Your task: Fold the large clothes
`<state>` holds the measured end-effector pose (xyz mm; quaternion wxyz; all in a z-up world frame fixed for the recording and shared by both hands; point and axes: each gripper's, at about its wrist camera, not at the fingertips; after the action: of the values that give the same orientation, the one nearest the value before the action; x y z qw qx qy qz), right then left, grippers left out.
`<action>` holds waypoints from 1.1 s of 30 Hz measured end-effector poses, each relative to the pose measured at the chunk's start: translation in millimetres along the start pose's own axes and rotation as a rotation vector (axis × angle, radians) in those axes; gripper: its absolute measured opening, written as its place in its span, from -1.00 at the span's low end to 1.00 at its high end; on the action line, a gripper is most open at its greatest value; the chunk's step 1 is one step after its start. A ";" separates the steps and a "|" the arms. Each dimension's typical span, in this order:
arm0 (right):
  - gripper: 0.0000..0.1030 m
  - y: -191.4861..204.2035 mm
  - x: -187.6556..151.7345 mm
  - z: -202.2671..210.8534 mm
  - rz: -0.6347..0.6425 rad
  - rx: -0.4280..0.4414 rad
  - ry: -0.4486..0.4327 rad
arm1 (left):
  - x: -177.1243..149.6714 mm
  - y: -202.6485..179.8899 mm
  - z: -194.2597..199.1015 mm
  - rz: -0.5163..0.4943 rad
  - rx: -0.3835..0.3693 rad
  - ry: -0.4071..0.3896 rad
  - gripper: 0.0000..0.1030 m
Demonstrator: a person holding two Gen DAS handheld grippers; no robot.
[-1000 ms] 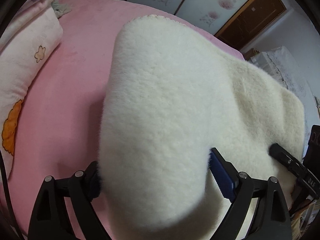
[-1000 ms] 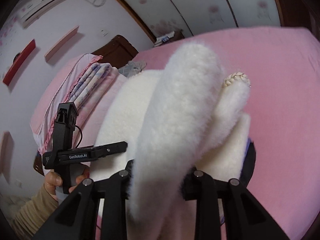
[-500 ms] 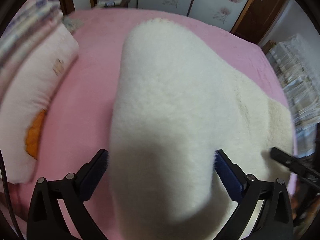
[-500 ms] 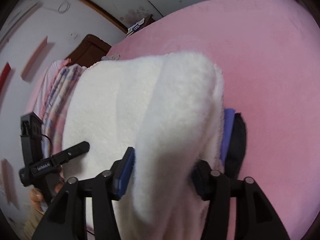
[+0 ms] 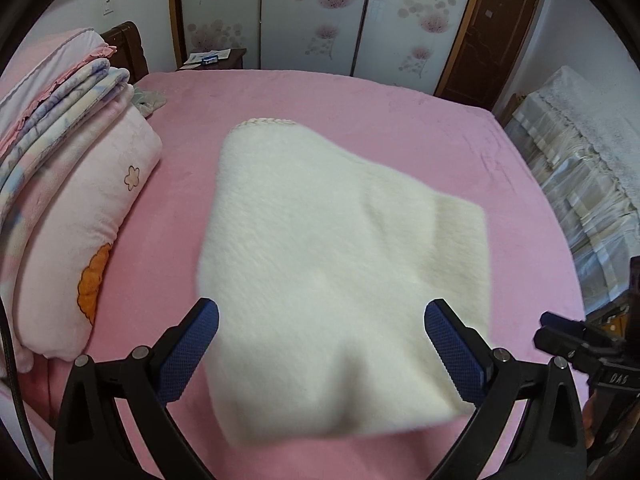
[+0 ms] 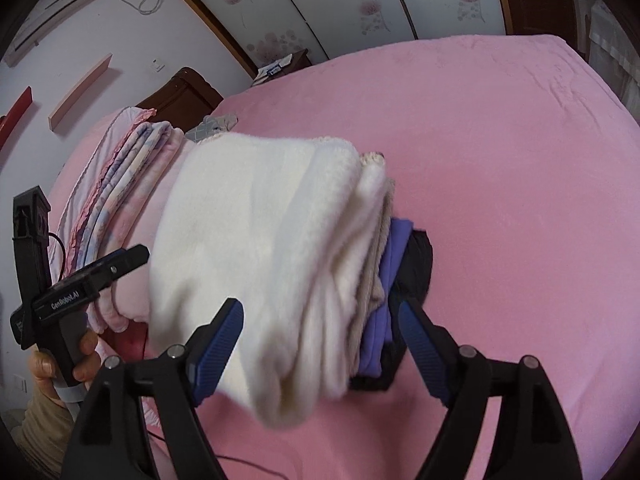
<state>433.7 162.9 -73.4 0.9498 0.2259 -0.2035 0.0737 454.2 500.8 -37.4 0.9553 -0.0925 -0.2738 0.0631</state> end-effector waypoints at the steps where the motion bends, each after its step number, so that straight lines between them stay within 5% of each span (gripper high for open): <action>1: 0.56 1.4 -9.1 9.8 -0.002 0.003 0.005 | -6.9 -5.8 9.9 0.000 -0.015 -0.004 0.99; 21: 0.56 -1.2 -177.2 298.7 0.151 0.180 -0.012 | -204.4 -197.4 260.2 -0.014 -0.160 -0.008 0.99; 28: 0.56 -29.8 -233.8 372.2 0.212 0.247 0.009 | -276.9 -248.6 313.8 0.043 -0.194 0.012 0.99; 33: 0.56 -54.9 -262.4 393.0 0.213 0.226 0.016 | -326.8 -268.5 316.2 0.059 -0.164 0.050 0.99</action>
<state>69.8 -78.9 114.9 0.9068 0.3076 -0.2090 0.1985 28.6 228.0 115.5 0.9487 -0.1802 -0.2512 0.0662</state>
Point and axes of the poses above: each gripper's, at about its wrist camera, not at the fingertips, and z roughly against the way its jaws point, y to its left, x to its top, and after that the axes turned 2 degrees about z, right-handed
